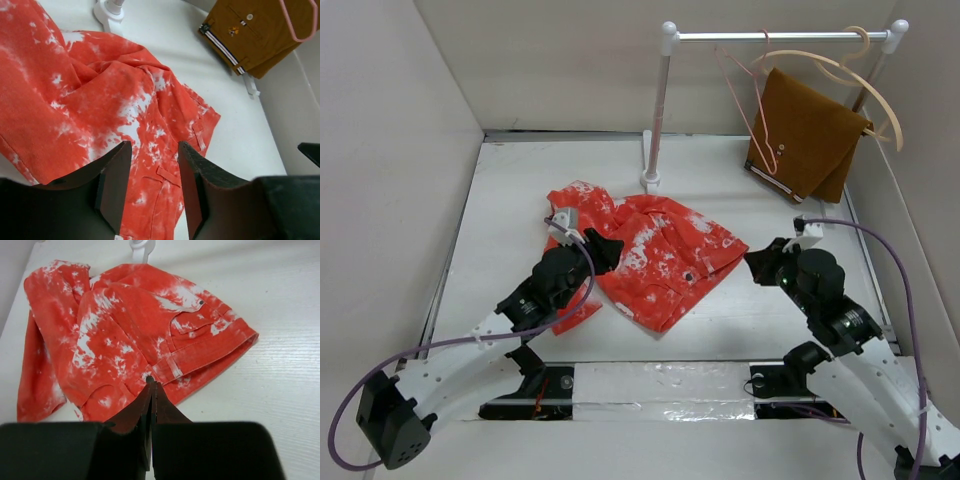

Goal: Place the trousers on the hanger
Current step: Flatten out the trousers at the center of the board.

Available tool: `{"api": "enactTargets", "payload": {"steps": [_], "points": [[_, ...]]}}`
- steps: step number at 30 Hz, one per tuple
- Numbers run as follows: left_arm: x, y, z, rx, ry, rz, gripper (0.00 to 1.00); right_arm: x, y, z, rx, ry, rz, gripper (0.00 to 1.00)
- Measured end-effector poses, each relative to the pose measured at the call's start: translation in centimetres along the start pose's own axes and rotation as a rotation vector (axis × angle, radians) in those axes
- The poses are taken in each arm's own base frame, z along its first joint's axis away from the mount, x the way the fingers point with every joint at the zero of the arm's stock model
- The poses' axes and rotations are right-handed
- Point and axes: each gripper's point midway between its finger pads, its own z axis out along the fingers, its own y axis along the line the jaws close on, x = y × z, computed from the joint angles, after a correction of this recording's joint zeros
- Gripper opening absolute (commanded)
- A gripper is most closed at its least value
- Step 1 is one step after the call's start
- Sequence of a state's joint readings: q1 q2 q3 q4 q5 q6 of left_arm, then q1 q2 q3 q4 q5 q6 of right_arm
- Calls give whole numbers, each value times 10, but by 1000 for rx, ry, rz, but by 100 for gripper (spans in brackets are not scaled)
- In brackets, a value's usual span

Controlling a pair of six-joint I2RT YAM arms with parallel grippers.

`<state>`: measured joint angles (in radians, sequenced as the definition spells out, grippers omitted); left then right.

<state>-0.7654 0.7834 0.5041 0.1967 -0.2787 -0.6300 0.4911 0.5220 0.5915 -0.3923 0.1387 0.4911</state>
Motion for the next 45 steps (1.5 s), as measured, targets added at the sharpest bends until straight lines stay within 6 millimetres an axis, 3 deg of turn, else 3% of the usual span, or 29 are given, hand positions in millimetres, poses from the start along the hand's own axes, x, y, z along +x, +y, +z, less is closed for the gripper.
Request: {"api": "enactTargets", "payload": {"steps": [4, 6, 7, 8, 11, 14, 17, 20, 25, 28, 34, 38, 42, 43, 45], "points": [[-4, -6, -11, 37, 3, -8, 11, 1, -5, 0, 7, -29, 10, 0], [0, -6, -13, 46, 25, -4, 4, 12, -10, 8, 26, -3, 13, 6], [5, -6, -13, 48, 45, -1, 0, 19, -13, 13, 42, 21, 15, 11], [11, -5, -12, 45, 70, 5, 0, 26, -17, 18, 61, 47, 16, 29], [39, 3, -6, 16, 168, 33, 0, 43, -29, 36, 122, 120, 21, 65], [86, 4, -8, -19, 299, 98, 6, 53, -42, 48, 174, 162, 36, 79], [131, 5, -21, -62, 405, 174, 25, 54, -50, 62, 184, 164, 76, 79], [155, 19, -30, -145, 458, 210, 37, 59, -59, 77, 194, 176, 122, 79], [157, 29, -32, -210, 447, 166, 57, 81, -74, 98, 228, 242, 187, 78], [160, 30, -34, -207, 448, 137, 60, 93, -78, 105, 242, 271, 220, 76], [179, 34, -35, -211, 510, 122, 58, 110, -84, 118, 261, 307, 264, 70], [197, 39, -35, -218, 564, 126, 52, 110, -82, 123, 256, 296, 294, 63], [205, 37, -31, -203, 577, 119, 37, 116, -84, 129, 264, 307, 312, 47], [206, 36, -30, -202, 577, 121, 28, 117, -84, 130, 263, 308, 317, 44], [209, 36, -27, -197, 577, 123, 14, 116, -83, 133, 256, 301, 324, 28]]}}
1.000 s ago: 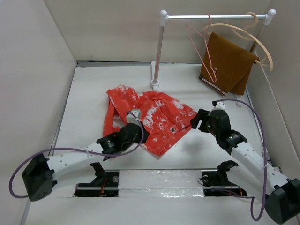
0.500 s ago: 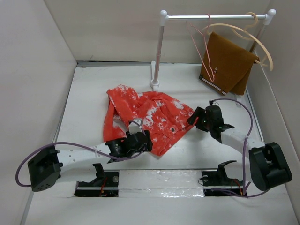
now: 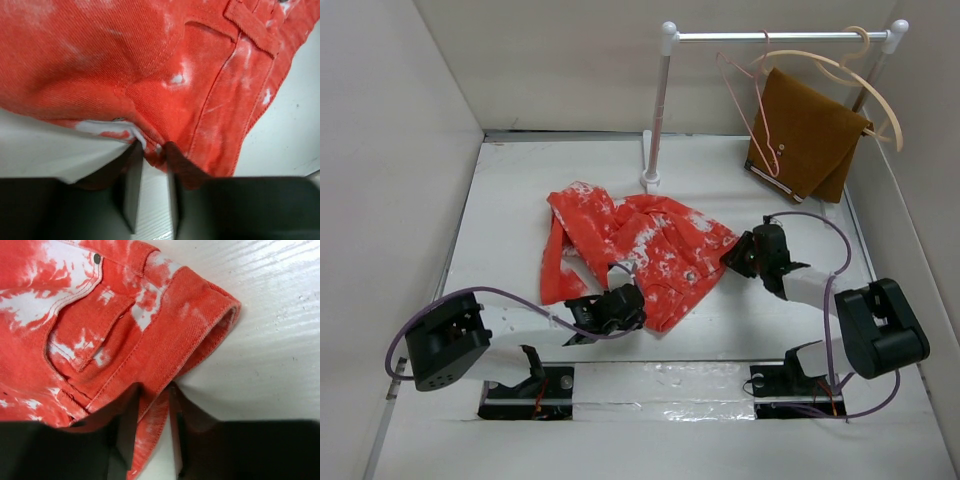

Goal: Place the trousers on the hanger
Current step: Flatten out the trousers at the center of the board.

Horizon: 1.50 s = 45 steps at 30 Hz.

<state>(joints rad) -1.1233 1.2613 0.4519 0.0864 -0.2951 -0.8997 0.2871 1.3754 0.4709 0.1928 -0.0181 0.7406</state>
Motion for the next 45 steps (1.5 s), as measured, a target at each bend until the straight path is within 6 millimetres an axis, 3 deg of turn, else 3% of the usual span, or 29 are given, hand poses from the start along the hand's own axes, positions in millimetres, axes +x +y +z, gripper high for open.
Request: {"api": "enactTargets", "payload": {"steps": [1, 3, 6, 8, 11, 15, 16, 19, 20, 22, 23, 25, 28, 30, 32, 33, 35, 38, 40, 43, 44, 45], "points": [[0, -1, 2, 3, 0, 2, 0, 0, 1, 1, -3, -2, 6, 24], [1, -5, 4, 21, 4, 7, 0, -3, 3, 1, -11, -10, 9, 8], [3, -19, 3, 79, 9, 21, 0, -14, 9, -6, -25, -54, 8, 0], [7, -39, -2, 146, 12, 47, 0, -29, 14, -15, -32, -109, -3, 0], [11, -89, -16, 277, 18, 106, 0, -57, 22, -35, -29, -211, -31, 0], [15, -183, -42, 529, 17, 179, 1, -106, 29, -61, 5, -347, -57, 0], [15, -205, -47, 587, 18, 190, 14, -117, 28, -66, 24, -369, -61, 0], [18, -255, -49, 716, 34, 227, 31, -143, 16, -77, 96, -410, -65, 6], [23, -265, -49, 749, 54, 242, 44, -151, 9, -80, 124, -430, -60, 21], [37, -267, -49, 773, 86, 276, 55, -164, -7, -85, 180, -462, -48, 40], [42, -263, -48, 766, 97, 289, 59, -168, -15, -88, 202, -475, -42, 54], [46, -252, -47, 733, 89, 310, 62, -175, -26, -95, 230, -502, -32, 65], [28, -224, -50, 628, 14, 314, 62, -175, -24, -104, 207, -522, -39, 67], [-3, -209, -62, 560, -85, 277, 61, -171, -11, -110, 151, -517, -65, 30], [-36, -197, -74, 513, -173, 220, 60, -163, 12, -113, 61, -506, -107, 0], [-73, -182, -85, 473, -260, 137, 59, -155, 26, -113, 10, -489, -140, 0], [-124, -147, -93, 407, -372, 6, 56, -131, 57, -110, -103, -429, -212, 0], [-190, -65, -91, 268, -531, -189, 54, -75, 106, -100, -262, -290, -357, 0], [-208, -8, -90, 172, -598, -290, 53, -31, 129, -92, -336, -182, -457, 0], [-217, 50, -96, 73, -655, -403, 51, 27, 156, -83, -400, -38, -605, 20], [-220, 63, -100, 51, -675, -433, 51, 41, 167, -82, -421, -7, -654, 36], [-225, 76, -106, 31, -698, -465, 51, 47, 175, -82, -433, 3, -680, 43]]}}
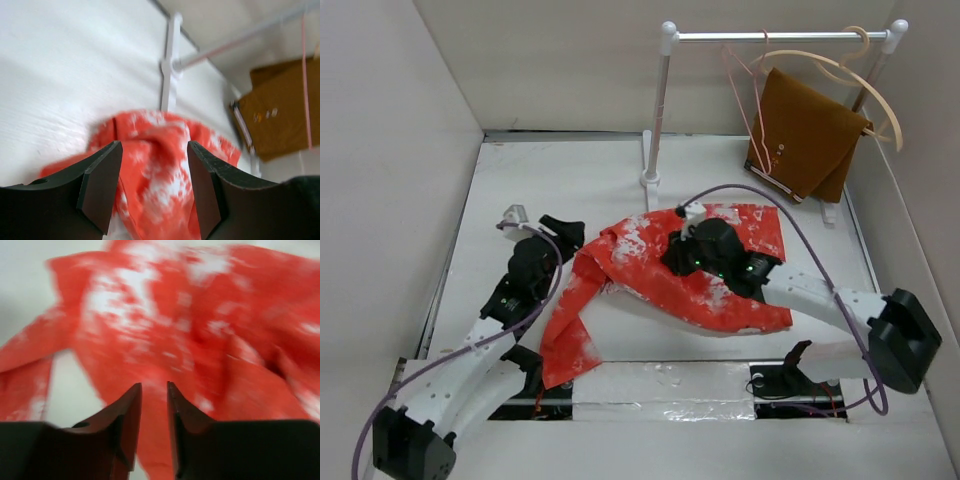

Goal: Place the trousers on the hanger
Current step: Flatten out the trousers at the center of the board.

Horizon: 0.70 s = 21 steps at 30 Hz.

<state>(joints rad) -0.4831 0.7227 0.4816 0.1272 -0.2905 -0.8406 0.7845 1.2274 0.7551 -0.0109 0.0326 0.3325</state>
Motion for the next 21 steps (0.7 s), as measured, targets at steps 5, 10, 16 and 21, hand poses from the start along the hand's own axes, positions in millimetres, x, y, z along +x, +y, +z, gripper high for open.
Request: {"api": "enactTargets", "payload": {"steps": [5, 10, 16, 21], "points": [[-50, 22, -10, -27, -149, -91, 50, -33, 102, 35, -161, -5, -197, 62], [-69, 35, -12, -50, -195, -123, 50, -55, 152, 79, -208, -22, -294, 69], [-70, 43, -9, -57, -168, -131, 50, -30, 148, 152, -132, 93, -373, 65], [-65, 43, -7, -48, -135, -118, 50, 7, 126, 164, -78, 203, -416, 0]]}}
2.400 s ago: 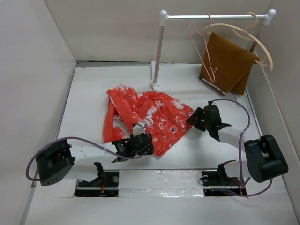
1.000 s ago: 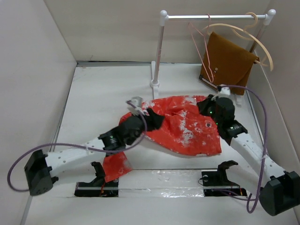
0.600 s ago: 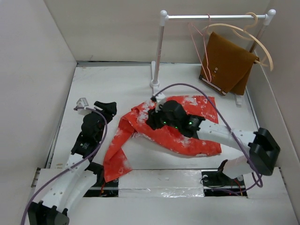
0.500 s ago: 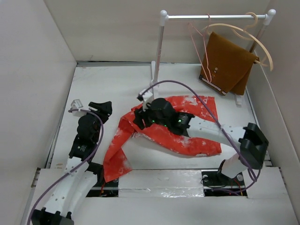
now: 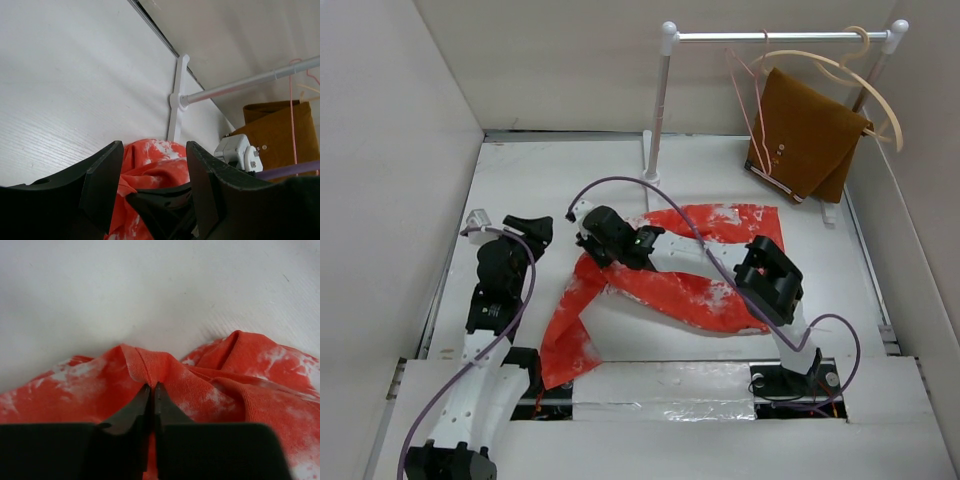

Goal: Place the trousers on the hanger
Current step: Flatten out the trousers at the center of the board.

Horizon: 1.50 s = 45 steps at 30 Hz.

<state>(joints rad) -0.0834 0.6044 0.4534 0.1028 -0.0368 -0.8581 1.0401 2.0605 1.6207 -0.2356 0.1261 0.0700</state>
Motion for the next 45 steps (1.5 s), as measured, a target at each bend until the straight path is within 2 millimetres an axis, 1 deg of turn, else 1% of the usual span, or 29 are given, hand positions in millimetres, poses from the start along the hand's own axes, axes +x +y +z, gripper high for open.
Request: {"api": "enactTargets", "payload": {"steps": [3, 4, 6, 8, 10, 12, 13, 14, 15, 16, 18, 20, 22, 23, 25, 26, 28, 30, 34, 37, 38, 40, 43, 45], "points": [[8, 0, 1, 11, 40, 9, 51, -2, -4, -7, 19, -6, 4, 0], [12, 0, 2, 15, 55, 12, 51, -3, -6, -14, 23, -12, 6, 0], [21, 2, 4, 26, 94, 20, 50, -5, -9, -39, 27, -37, 9, 0], [35, 7, 8, 31, 147, 29, 50, -4, -15, -80, 29, -74, 19, 0], [50, 15, 13, 25, 200, 33, 50, -2, -20, -131, 20, -147, 46, 0], [70, 26, 17, 0, 264, 44, 51, 6, -24, -182, 4, -218, 80, 0], [83, 29, 16, -5, 304, 51, 51, 12, -26, -201, -5, -245, 97, 0], [96, 29, 16, -5, 341, 66, 51, 18, -26, -218, -22, -285, 121, 0], [110, 27, 15, 3, 378, 83, 51, 32, -27, -229, -34, -292, 148, 0], [124, 25, 14, 10, 415, 100, 52, 50, -27, -235, -38, -279, 173, 0], [148, 24, 14, 5, 483, 136, 52, 91, -28, -239, -38, -215, 228, 0], [166, 30, 17, -20, 528, 166, 52, 133, -28, -236, -28, -115, 273, 0], [175, 37, 20, -48, 545, 181, 53, 164, -24, -238, -25, -37, 302, 0], [177, 41, 21, -61, 547, 185, 53, 173, -22, -240, -28, -11, 314, 0], [175, 47, 24, -88, 528, 192, 51, 178, -18, -244, -35, 4, 332, 0], [174, 48, 25, -96, 516, 195, 45, 178, -16, -245, -40, 4, 340, 0], [171, 49, 29, -105, 492, 195, 41, 179, -15, -244, -39, 13, 350, 0], [171, 51, 32, -112, 484, 198, 41, 182, -16, -241, -23, 32, 350, 0], [185, 67, 33, -155, 530, 213, 43, 188, -17, -231, 9, 69, 344, 0], [197, 75, 33, -166, 576, 212, 40, 189, -17, -225, 17, 76, 342, 0], [199, 73, 35, -155, 581, 209, 23, 189, -16, -222, 18, 76, 342, 0], [203, 70, 37, -144, 593, 204, 0, 187, -15, -217, 16, 74, 342, 0], [202, 66, 40, -142, 598, 207, 0, 185, -13, -212, 14, 71, 342, 0], [193, 52, 47, -127, 576, 208, 0, 184, -12, -209, 11, 65, 342, 0]]}}
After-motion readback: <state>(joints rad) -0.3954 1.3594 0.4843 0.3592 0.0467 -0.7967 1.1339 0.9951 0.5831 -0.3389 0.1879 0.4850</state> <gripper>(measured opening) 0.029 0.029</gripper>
